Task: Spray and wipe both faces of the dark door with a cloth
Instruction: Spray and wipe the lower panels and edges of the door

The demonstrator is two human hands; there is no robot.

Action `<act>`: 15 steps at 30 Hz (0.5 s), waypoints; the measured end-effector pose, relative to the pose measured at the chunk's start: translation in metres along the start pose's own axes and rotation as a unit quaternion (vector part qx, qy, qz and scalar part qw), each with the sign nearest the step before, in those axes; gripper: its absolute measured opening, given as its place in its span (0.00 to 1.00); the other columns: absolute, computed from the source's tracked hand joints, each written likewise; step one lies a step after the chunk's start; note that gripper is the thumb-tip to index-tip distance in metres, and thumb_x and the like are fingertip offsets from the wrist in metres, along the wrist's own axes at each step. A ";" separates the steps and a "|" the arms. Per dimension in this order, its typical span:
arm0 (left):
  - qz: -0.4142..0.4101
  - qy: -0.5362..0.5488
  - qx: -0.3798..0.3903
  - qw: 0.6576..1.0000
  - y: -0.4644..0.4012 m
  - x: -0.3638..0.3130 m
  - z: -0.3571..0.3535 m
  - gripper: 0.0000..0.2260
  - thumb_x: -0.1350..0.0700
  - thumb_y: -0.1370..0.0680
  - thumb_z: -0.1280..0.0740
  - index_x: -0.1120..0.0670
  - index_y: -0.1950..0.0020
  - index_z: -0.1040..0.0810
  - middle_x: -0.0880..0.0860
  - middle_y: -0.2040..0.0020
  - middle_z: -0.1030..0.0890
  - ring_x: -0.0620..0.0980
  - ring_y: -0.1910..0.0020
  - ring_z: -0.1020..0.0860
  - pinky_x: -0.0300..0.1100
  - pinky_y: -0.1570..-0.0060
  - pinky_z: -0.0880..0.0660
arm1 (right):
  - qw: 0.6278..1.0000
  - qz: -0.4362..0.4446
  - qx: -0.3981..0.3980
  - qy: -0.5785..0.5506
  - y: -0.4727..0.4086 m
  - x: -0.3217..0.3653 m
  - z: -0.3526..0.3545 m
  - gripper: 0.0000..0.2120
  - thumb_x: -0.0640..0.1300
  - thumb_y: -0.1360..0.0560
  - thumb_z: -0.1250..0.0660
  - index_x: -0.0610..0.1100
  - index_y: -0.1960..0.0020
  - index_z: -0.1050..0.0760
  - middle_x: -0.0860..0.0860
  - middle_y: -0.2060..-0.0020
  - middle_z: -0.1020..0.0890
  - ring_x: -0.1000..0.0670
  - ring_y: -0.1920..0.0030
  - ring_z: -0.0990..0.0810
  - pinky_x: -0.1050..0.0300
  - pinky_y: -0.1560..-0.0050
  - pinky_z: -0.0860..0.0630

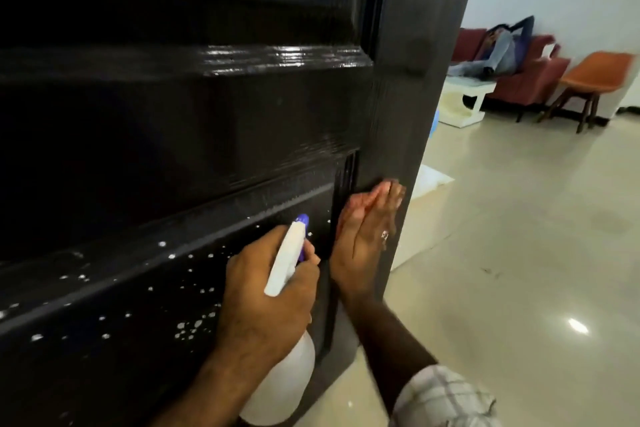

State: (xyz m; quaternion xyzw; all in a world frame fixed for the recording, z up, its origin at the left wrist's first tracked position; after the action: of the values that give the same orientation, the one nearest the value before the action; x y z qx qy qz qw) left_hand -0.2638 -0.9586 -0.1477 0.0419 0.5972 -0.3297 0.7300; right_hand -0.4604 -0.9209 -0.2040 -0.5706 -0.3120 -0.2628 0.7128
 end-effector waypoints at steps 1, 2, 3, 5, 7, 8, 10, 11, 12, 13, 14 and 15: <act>-0.003 0.001 -0.019 1.000 0.001 -0.006 0.012 0.04 0.61 0.23 0.27 0.53 0.55 0.17 0.55 0.62 0.16 0.52 0.74 0.19 0.45 0.75 0.20 | 0.999 0.040 -0.021 0.007 -0.022 0.023 0.004 0.31 0.53 0.11 0.50 0.42 0.12 0.54 0.47 0.12 0.54 0.48 0.13 0.57 0.36 0.14 0.53; -0.007 0.004 -0.026 1.000 0.002 -0.011 0.020 0.03 0.60 0.23 0.27 0.53 0.54 0.17 0.55 0.61 0.16 0.53 0.73 0.19 0.43 0.75 0.21 | 0.997 0.077 -0.030 0.004 -0.049 0.045 0.005 0.31 0.53 0.11 0.51 0.40 0.12 0.51 0.45 0.12 0.52 0.45 0.13 0.56 0.36 0.14 0.54; -0.018 0.008 -0.031 0.999 0.001 -0.014 0.025 0.02 0.59 0.23 0.27 0.53 0.53 0.17 0.54 0.60 0.16 0.54 0.72 0.18 0.42 0.74 0.21 | 0.994 0.104 -0.038 0.014 -0.073 0.067 0.010 0.31 0.53 0.11 0.51 0.39 0.13 0.50 0.44 0.12 0.51 0.44 0.13 0.55 0.36 0.14 0.54; -0.038 0.017 -0.038 0.998 0.005 -0.018 0.035 0.01 0.57 0.22 0.27 0.52 0.52 0.17 0.52 0.60 0.15 0.55 0.71 0.17 0.42 0.74 0.20 | 0.991 0.134 -0.027 0.004 -0.087 0.073 0.012 0.31 0.53 0.11 0.51 0.39 0.13 0.50 0.43 0.13 0.51 0.43 0.13 0.55 0.35 0.14 0.55; -0.022 0.021 -0.055 0.998 0.013 -0.007 0.041 0.05 0.56 0.22 0.26 0.52 0.47 0.16 0.51 0.57 0.15 0.56 0.69 0.17 0.42 0.73 0.20 | 0.989 0.144 -0.012 0.009 -0.067 0.050 0.007 0.30 0.50 0.10 0.47 0.40 0.13 0.50 0.44 0.12 0.53 0.44 0.13 0.56 0.33 0.15 0.54; -0.011 0.023 -0.062 0.998 0.017 -0.001 0.041 0.08 0.55 0.22 0.25 0.53 0.44 0.17 0.52 0.54 0.15 0.57 0.68 0.17 0.42 0.72 0.20 | 0.992 0.125 -0.005 0.013 -0.048 0.027 0.004 0.31 0.49 0.11 0.45 0.41 0.12 0.51 0.45 0.12 0.53 0.44 0.13 0.56 0.33 0.15 0.53; 0.005 0.026 -0.065 0.998 0.027 0.012 0.035 0.06 0.56 0.22 0.25 0.53 0.45 0.17 0.53 0.54 0.15 0.57 0.69 0.17 0.42 0.73 0.20 | 0.996 0.080 0.018 0.025 0.001 -0.022 -0.005 0.33 0.51 0.11 0.45 0.43 0.12 0.53 0.48 0.12 0.56 0.45 0.13 0.57 0.32 0.15 0.52; 0.010 0.027 -0.061 0.998 0.033 0.017 0.029 0.04 0.58 0.21 0.25 0.53 0.48 0.17 0.54 0.56 0.15 0.56 0.70 0.18 0.41 0.73 0.21 | 0.997 0.055 0.030 0.039 0.026 -0.044 -0.007 0.33 0.52 0.11 0.46 0.44 0.12 0.55 0.49 0.12 0.57 0.46 0.13 0.58 0.31 0.15 0.51; 0.014 0.029 -0.060 0.998 0.036 0.021 0.022 0.03 0.59 0.21 0.26 0.53 0.50 0.17 0.55 0.57 0.15 0.55 0.72 0.18 0.41 0.74 0.22 | 0.997 0.036 0.047 0.047 0.044 -0.061 -0.011 0.34 0.55 0.11 0.48 0.46 0.12 0.58 0.50 0.12 0.58 0.47 0.13 0.59 0.31 0.16 0.50; 0.021 0.028 -0.056 0.998 0.038 0.026 0.015 0.03 0.60 0.21 0.26 0.53 0.51 0.17 0.56 0.57 0.15 0.54 0.74 0.19 0.41 0.74 0.22 | 0.997 0.008 0.064 0.048 0.056 -0.072 -0.014 0.34 0.58 0.12 0.50 0.48 0.12 0.60 0.51 0.13 0.60 0.48 0.13 0.60 0.32 0.15 0.50; 0.027 0.022 -0.048 0.998 0.040 0.028 0.007 0.03 0.61 0.21 0.26 0.53 0.52 0.17 0.57 0.58 0.15 0.53 0.75 0.20 0.42 0.75 0.22 | 0.995 -0.029 0.081 0.046 0.064 -0.078 -0.017 0.35 0.61 0.13 0.52 0.50 0.13 0.62 0.51 0.13 0.61 0.49 0.13 0.62 0.34 0.15 0.52; 0.029 0.012 -0.040 0.999 0.040 0.029 0.001 0.04 0.61 0.21 0.26 0.54 0.54 0.18 0.59 0.60 0.16 0.53 0.76 0.21 0.44 0.75 0.21 | 0.993 -0.070 0.088 0.037 0.064 -0.074 -0.019 0.35 0.63 0.14 0.54 0.52 0.13 0.63 0.51 0.13 0.62 0.49 0.13 0.63 0.36 0.14 0.54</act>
State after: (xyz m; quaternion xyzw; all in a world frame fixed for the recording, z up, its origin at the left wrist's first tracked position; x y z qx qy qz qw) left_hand -0.2400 -0.9406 -0.1865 0.0341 0.6171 -0.2838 0.7332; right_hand -0.4601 -0.9240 -0.3039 -0.4723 -0.3466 -0.3039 0.7513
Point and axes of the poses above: each hand's wrist, its own y-axis away from the middle knuckle, its own z-axis out of the back of the hand, x = y × z, the point moved 8 cm from there along -y, towards the middle knuckle
